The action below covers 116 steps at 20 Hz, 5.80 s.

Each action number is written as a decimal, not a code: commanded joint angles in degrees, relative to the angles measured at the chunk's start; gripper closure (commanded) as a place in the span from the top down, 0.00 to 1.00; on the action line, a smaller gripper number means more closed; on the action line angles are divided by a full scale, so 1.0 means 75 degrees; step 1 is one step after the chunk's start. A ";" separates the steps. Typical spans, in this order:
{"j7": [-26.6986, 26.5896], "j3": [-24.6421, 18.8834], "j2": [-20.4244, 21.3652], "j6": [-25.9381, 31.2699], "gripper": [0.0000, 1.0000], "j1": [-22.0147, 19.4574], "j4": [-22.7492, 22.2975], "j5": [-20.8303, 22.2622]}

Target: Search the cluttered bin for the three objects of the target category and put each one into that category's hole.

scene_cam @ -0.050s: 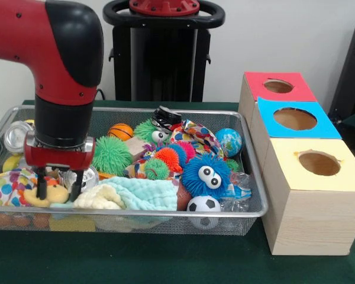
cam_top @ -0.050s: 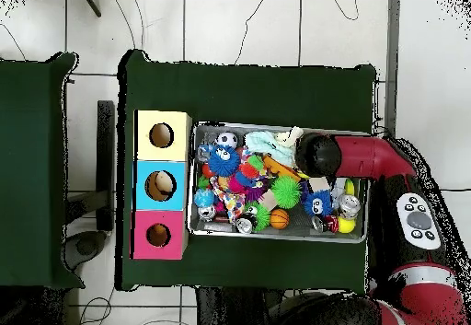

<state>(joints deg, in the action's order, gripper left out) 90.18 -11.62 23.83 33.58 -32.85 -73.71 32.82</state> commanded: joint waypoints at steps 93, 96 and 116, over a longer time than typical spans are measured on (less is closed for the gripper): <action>-0.0006 -0.3151 0.3903 -0.0169 0.00 -0.1966 -0.4808 -0.3780; -0.0179 -0.3550 0.3915 0.0276 0.00 -0.2130 -0.4981 -0.4159; 0.0575 -0.4205 0.4159 0.0230 0.00 -0.1787 -0.6000 -0.5170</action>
<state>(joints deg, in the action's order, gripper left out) 90.17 -38.86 54.40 33.58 -46.96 -111.70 -3.11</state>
